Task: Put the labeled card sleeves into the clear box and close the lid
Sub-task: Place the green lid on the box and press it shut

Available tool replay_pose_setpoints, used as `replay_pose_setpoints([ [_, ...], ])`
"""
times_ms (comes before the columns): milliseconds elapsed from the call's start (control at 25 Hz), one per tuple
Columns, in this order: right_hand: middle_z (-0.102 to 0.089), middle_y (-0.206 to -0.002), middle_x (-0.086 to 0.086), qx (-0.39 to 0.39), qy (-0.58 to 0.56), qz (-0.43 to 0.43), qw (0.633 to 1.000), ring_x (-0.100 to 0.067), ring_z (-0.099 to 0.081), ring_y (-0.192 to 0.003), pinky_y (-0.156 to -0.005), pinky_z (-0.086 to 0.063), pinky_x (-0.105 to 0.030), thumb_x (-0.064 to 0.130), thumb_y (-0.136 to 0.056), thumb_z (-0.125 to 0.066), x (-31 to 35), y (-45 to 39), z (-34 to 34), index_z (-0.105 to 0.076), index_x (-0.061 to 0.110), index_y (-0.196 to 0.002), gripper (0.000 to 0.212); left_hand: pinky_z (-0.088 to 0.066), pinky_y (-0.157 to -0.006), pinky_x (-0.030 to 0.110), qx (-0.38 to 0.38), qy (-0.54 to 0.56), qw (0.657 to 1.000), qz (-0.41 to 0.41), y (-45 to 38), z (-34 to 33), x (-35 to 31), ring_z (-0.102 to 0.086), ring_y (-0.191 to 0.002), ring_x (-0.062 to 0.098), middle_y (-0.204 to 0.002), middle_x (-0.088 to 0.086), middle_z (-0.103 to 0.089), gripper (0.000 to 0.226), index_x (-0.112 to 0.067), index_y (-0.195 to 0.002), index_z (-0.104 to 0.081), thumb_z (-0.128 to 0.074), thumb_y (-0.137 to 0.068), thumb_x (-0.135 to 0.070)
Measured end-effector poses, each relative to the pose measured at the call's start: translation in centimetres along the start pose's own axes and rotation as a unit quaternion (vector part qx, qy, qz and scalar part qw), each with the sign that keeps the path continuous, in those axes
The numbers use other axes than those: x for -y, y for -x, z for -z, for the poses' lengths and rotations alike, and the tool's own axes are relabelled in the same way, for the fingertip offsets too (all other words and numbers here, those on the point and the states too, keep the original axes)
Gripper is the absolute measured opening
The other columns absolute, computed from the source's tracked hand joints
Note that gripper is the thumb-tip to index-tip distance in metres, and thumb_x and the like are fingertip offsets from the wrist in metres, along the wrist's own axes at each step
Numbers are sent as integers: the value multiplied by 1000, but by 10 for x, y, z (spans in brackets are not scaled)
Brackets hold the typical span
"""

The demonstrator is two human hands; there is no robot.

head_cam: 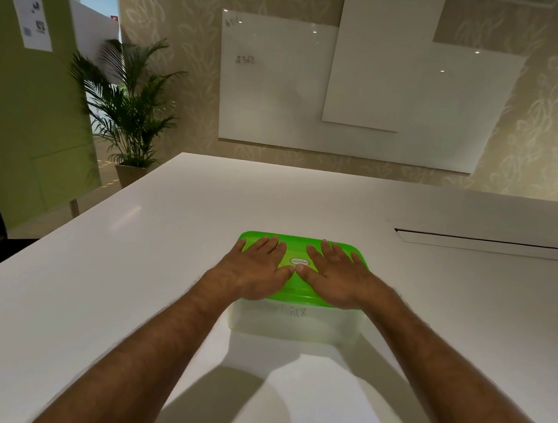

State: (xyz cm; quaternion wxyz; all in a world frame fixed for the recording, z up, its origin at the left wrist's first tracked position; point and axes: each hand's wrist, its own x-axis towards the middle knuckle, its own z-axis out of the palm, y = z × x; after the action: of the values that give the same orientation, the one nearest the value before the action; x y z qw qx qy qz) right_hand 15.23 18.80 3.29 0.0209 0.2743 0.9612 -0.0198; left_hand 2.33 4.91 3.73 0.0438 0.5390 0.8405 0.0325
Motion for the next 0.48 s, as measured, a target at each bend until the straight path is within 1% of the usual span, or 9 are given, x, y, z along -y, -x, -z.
replay_pose_setpoints([
  [120,5,-165,-5,-12,3,2,1000,-24,5,-152,-120,1,-51,71,-92,-10,-1,-1,-3,-2,28,-155,77,2,-123,45,-19,-2,1000,-2,2,-3,0,7,-152,13,-166,-1,5,66,-20,-157,0,-14,-102,-52],
  [360,3,-165,-6,-19,9,1,1000,-25,3,-152,-119,-1,-52,71,-92,-10,-2,-3,-6,-4,26,-156,78,2,-123,45,-25,2,1000,-1,2,-4,0,6,-152,12,-166,-1,4,66,-20,-157,-1,-15,-102,-53],
  [480,1,-165,-7,-24,-9,2,1000,-24,2,-152,-120,-1,-52,71,-92,-12,-2,-1,-1,-6,26,-156,78,2,-123,44,-34,15,999,-4,5,-1,-2,7,-152,13,-166,-2,5,65,-19,-157,-3,-17,-103,-51],
])
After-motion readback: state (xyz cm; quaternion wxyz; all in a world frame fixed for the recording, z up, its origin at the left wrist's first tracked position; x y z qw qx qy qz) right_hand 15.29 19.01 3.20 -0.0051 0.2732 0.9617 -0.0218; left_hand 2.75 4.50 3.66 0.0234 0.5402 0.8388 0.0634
